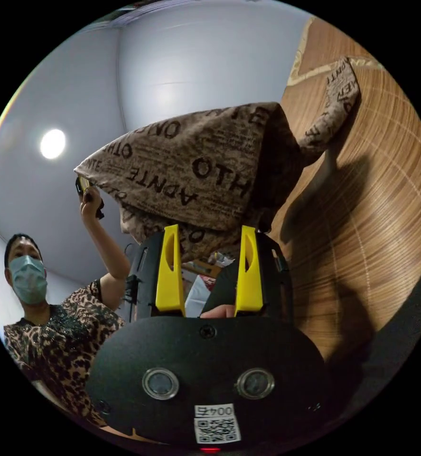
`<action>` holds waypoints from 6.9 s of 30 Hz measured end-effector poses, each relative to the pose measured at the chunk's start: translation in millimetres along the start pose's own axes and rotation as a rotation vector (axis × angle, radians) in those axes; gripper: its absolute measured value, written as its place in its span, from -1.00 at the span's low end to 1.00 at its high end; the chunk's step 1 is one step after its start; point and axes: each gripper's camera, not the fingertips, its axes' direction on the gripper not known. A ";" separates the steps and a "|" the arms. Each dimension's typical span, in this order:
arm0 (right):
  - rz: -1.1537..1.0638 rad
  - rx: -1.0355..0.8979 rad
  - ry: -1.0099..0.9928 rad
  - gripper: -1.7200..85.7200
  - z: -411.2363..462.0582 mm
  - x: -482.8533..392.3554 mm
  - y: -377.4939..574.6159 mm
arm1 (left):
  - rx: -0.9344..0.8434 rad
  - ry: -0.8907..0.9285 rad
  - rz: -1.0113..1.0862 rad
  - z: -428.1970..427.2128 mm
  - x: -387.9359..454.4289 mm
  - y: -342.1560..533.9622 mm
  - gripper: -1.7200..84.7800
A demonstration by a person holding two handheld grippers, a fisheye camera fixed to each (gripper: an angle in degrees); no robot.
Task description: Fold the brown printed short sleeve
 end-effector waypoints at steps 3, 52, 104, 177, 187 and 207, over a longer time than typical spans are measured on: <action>0.070 -0.021 -0.072 -0.54 4.4 7.7 -0.2 | 0.009 -0.007 0.002 -9.1 7.7 -7.8 -0.90; -0.880 0.189 -0.006 -0.95 -288.7 -529.4 2.6 | 0.025 -0.098 0.037 -359.8 -72.6 25.1 -0.89; -0.186 -0.401 1.143 -0.65 127.3 -277.6 -65.1 | -0.990 -0.729 -0.070 -113.4 -350.7 406.9 -0.82; -0.293 -0.131 1.101 -0.68 267.1 -222.6 114.1 | -0.601 -0.930 0.307 -68.4 -187.5 320.3 -0.54; -0.212 -0.069 0.971 -0.73 223.3 -175.1 91.7 | -1.071 -0.916 0.565 4.2 -312.9 276.3 -0.63; -0.164 -0.110 0.822 -0.77 208.5 -94.1 30.7 | -1.884 -0.645 0.907 191.0 -568.9 486.6 -0.77</action>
